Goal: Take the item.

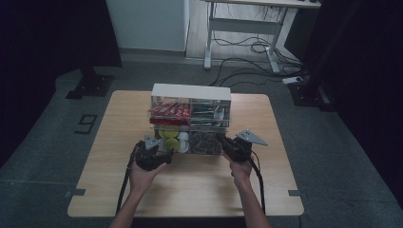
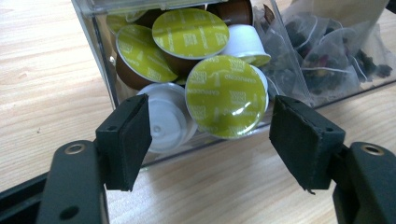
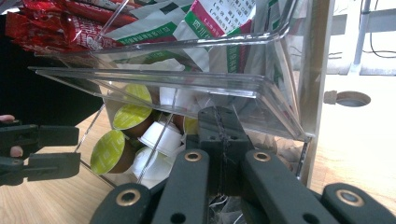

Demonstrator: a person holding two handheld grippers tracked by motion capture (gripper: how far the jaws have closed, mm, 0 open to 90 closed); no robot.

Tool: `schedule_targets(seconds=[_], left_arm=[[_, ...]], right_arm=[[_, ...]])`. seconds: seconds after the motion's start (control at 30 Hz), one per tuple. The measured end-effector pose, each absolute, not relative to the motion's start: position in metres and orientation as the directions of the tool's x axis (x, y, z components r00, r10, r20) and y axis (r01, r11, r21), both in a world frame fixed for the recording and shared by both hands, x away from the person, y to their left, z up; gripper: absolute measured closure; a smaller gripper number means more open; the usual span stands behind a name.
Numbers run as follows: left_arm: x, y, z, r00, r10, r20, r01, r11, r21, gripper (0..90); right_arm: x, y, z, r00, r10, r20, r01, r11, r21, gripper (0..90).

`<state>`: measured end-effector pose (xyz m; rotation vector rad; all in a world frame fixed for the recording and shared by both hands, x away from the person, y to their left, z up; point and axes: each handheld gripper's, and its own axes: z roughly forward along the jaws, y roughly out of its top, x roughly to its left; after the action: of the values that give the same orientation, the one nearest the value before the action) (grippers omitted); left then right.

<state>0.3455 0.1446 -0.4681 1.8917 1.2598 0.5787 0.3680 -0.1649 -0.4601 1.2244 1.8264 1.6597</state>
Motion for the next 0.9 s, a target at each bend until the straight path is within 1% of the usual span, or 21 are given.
schedule_targets(seconds=[0.17, 0.4, 0.73, 0.9], left_arm=[[0.35, 0.143, -0.47, 0.399, 0.916, -0.043, 0.567, -0.21, 0.797, 28.3], [0.357, 0.134, -0.47, 0.408, 0.913, -0.004, 0.552, -0.243, 0.798, 27.8], [0.363, 0.127, -0.474, 0.409, 0.913, 0.018, 0.556, -0.264, 0.788, 26.9], [0.366, 0.124, -0.477, 0.408, 0.913, 0.014, 0.559, -0.262, 0.787, 26.2]], right_arm=[[0.368, -0.165, -0.46, -0.546, 0.795, 0.265, 0.34, -0.079, 0.937, 89.5], [0.368, -0.165, -0.46, -0.545, 0.795, 0.266, 0.34, -0.08, 0.937, 89.5], [0.368, -0.166, -0.46, -0.543, 0.796, 0.268, 0.341, -0.082, 0.936, 89.5], [0.368, -0.166, -0.46, -0.541, 0.797, 0.268, 0.341, -0.083, 0.936, 89.5]])
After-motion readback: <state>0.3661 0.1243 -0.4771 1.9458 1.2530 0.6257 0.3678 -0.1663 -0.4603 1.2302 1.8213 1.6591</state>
